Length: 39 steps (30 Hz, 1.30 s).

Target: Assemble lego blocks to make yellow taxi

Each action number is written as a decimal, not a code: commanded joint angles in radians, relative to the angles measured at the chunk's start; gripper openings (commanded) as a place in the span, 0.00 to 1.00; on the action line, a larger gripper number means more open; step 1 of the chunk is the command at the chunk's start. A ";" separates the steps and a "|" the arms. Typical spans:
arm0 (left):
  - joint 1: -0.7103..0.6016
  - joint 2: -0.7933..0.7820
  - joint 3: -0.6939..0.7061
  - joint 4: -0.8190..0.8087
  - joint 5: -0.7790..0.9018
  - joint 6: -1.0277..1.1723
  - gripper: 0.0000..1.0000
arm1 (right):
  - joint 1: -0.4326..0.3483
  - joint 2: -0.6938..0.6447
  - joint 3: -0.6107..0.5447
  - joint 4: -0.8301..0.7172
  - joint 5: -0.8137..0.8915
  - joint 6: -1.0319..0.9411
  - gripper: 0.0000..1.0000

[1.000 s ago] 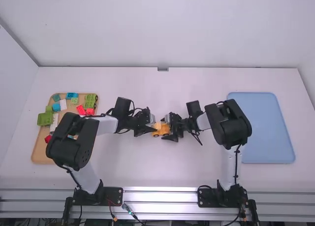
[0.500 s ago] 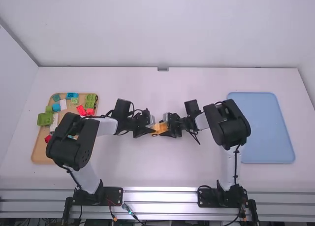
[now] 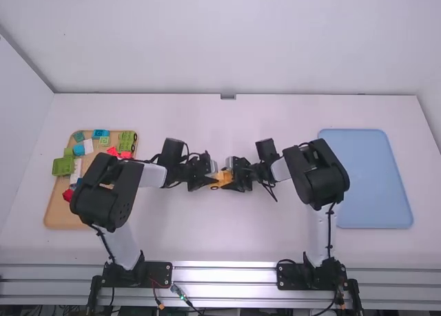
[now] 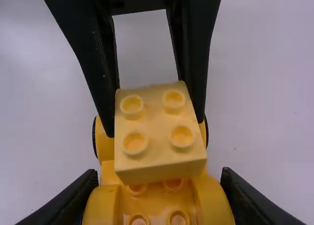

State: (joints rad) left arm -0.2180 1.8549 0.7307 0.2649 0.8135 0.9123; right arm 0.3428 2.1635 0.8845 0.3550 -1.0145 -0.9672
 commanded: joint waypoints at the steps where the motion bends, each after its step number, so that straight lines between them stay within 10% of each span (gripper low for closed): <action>1: 0.020 0.017 0.026 -0.035 -0.025 -0.007 0.02 | -0.010 0.011 0.002 -0.014 0.053 0.029 0.48; 31: 0.021 0.053 0.078 -0.126 -0.048 0.110 0.02 | -0.007 0.011 0.031 -0.025 0.073 0.081 0.52; 39: 0.021 0.053 0.078 -0.135 -0.045 0.109 0.51 | -0.010 0.011 0.031 -0.026 0.073 0.081 0.54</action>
State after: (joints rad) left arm -0.2012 1.8767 0.8101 0.1452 0.8097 0.9997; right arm 0.3317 2.1635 0.9104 0.3458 -0.9840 -0.9165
